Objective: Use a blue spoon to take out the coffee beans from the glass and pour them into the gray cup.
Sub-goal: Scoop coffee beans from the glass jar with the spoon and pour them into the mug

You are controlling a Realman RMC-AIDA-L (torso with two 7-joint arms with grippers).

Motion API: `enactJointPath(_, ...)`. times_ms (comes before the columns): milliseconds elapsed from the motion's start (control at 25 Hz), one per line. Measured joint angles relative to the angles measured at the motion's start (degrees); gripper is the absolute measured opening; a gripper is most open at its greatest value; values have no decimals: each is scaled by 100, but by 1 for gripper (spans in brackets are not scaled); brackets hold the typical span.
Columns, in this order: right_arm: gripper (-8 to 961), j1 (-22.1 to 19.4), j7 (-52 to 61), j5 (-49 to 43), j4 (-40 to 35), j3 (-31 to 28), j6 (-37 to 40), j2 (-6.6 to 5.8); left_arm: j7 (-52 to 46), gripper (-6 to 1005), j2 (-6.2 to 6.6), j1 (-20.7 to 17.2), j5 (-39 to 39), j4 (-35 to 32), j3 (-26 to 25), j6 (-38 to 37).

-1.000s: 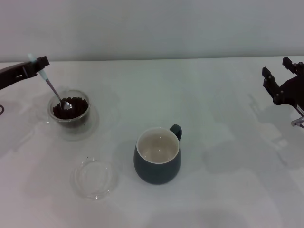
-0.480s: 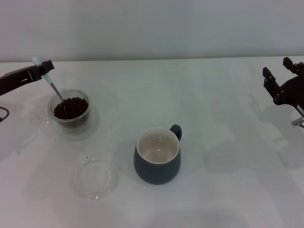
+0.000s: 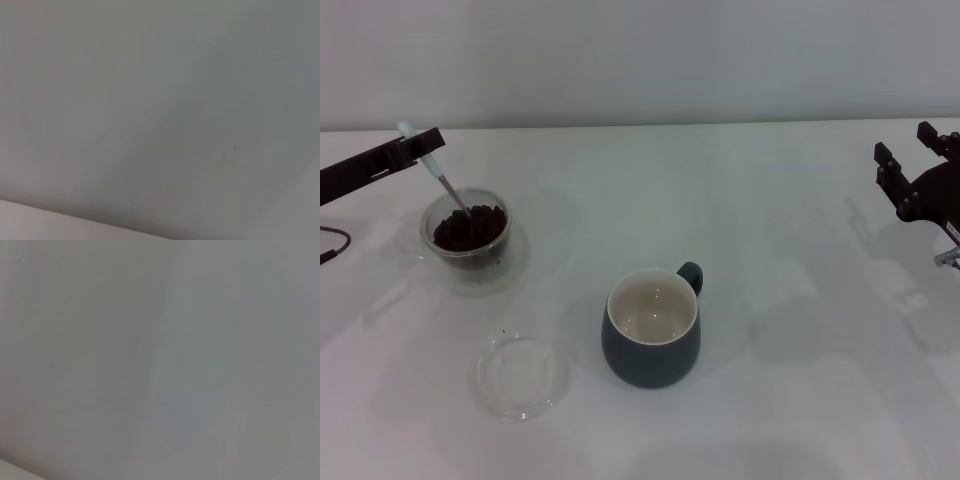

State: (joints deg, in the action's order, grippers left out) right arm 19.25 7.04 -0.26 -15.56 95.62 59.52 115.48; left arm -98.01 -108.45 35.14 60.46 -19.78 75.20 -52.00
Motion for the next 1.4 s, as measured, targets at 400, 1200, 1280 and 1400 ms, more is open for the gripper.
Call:
enactJointPath(400, 560, -4, -2, 1, 53, -6, -2, 0, -399, 128, -63, -146, -142, 43, -124, -120)
enactJointPath(1200, 561, 85, -51, 9, 71, -9, -25, -17, -807, 127, -220, -830, -538, 79, -863, -805)
enactJointPath(1280, 561, 90, -52, 9, 71, -9, -25, -18, -807, 128, -221, -898, -602, 84, -916, -907)
enactJointPath(1400, 561, 90, -53, 9, 71, -11, -25, -18, -807, 128, -227, -994, -724, 88, -942, -1035)
